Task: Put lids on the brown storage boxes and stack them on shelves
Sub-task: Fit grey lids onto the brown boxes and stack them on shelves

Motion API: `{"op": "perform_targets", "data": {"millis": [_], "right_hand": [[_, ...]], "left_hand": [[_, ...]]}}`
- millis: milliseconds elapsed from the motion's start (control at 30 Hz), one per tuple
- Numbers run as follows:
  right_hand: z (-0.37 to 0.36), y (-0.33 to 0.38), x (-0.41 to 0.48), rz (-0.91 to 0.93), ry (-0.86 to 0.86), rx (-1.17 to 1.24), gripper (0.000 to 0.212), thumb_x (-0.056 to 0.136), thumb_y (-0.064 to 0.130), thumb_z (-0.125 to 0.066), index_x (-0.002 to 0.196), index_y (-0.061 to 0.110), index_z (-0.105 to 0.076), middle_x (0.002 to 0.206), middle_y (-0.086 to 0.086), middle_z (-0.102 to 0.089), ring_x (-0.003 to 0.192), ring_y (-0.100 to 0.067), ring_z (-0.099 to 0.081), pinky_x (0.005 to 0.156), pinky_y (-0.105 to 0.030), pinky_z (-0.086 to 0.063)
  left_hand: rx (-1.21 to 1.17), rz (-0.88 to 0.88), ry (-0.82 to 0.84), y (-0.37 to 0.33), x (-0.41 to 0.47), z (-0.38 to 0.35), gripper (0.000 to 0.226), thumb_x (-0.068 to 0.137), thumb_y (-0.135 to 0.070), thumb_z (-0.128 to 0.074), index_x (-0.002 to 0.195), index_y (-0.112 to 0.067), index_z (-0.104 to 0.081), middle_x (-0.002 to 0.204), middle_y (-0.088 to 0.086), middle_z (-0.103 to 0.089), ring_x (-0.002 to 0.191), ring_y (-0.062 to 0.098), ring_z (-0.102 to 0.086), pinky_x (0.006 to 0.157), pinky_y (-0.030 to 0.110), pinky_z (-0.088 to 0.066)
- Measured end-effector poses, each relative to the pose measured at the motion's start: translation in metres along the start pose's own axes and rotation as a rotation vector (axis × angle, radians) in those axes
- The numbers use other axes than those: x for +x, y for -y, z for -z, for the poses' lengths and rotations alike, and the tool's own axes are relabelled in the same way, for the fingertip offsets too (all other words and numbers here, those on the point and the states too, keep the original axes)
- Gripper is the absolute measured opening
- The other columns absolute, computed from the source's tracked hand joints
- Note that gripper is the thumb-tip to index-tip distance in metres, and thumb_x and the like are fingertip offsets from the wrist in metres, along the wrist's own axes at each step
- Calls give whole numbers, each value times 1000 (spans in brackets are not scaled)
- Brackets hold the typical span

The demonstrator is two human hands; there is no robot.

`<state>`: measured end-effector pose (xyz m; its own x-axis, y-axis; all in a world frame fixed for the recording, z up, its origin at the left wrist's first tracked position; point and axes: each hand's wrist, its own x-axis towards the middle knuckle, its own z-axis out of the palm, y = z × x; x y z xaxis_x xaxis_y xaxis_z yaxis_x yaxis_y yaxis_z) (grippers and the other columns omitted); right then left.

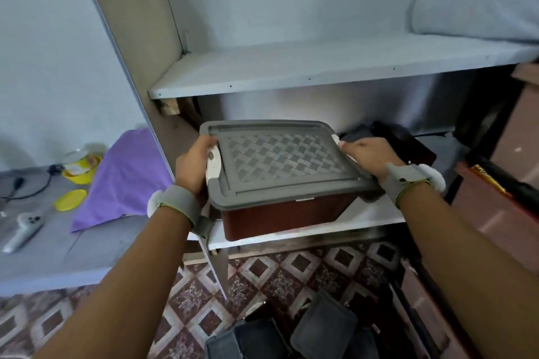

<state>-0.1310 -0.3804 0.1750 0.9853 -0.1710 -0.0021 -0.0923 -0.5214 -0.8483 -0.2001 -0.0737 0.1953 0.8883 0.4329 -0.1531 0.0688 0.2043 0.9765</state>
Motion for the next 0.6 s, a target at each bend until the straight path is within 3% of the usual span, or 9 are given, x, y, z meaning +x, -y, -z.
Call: {"op": "perform_targets", "data": {"millis": [33,100,200,267,333,400,500,600], "right_hand": [[9,7,-6,7,9,37,53,83,45,-69,94,-6,-71,96,-24,-70,89,-34,-67,84,-42,-53],[29,24,-15,15,60,120,40,83,42,-71,91,3,-73,93,-12,-72,84,-26,-67,83,-39,-54],[54,53,-22,47,84,236,29,82,31,-70,91,3,-71,90,-11,-67,79,-28,-63,71,-39,-51],[63,69,-22,42,63,318,23,80,27,-68,93,8,-69,86,-9,-64,73,-25,-60,56,-29,-48],[73,93,-30,25,86,449,17,79,25,-66,92,14,-66,80,-4,-60,66,-19,-57,46,-19,-46],[77,116,-32,40,65,566,8,82,24,-64,83,17,-61,77,-1,-55,65,-15,-53,52,-20,-46],[78,148,-37,93,13,696,12,77,27,-63,77,17,-57,80,-1,-53,75,-19,-51,66,-31,-42],[72,179,-44,152,-38,755,29,74,35,-63,95,14,-61,84,0,-57,83,-20,-54,68,-30,-42]], "left_hand": [[-16,-27,-6,-8,-11,-1,24,83,-30,-66,91,-9,-73,83,3,-73,63,15,-65,52,22,-54],[-23,-92,-58,-28,-30,-3,16,88,-26,-62,86,-11,-70,76,0,-68,57,11,-61,40,15,-45],[-68,-174,-90,-59,-60,-7,15,92,-28,-59,92,-14,-65,84,3,-64,55,10,-59,41,15,-44],[-68,-217,-120,-74,-72,-11,13,94,-27,-59,94,-14,-62,79,-3,-59,58,7,-56,40,13,-43],[-117,-219,-179,-93,-89,-12,15,89,-28,-61,89,-13,-63,79,-2,-59,65,14,-54,47,20,-44],[-214,-208,-217,-110,-99,-13,17,82,-29,-63,89,-13,-65,80,3,-61,66,20,-55,56,25,-43],[-297,-236,-284,-132,-105,-17,15,78,-26,-65,84,-13,-66,79,5,-62,66,23,-57,58,28,-45],[-380,-276,-348,-152,-109,-25,15,75,-30,-66,78,-15,-67,73,2,-62,63,23,-56,57,29,-44]]}}
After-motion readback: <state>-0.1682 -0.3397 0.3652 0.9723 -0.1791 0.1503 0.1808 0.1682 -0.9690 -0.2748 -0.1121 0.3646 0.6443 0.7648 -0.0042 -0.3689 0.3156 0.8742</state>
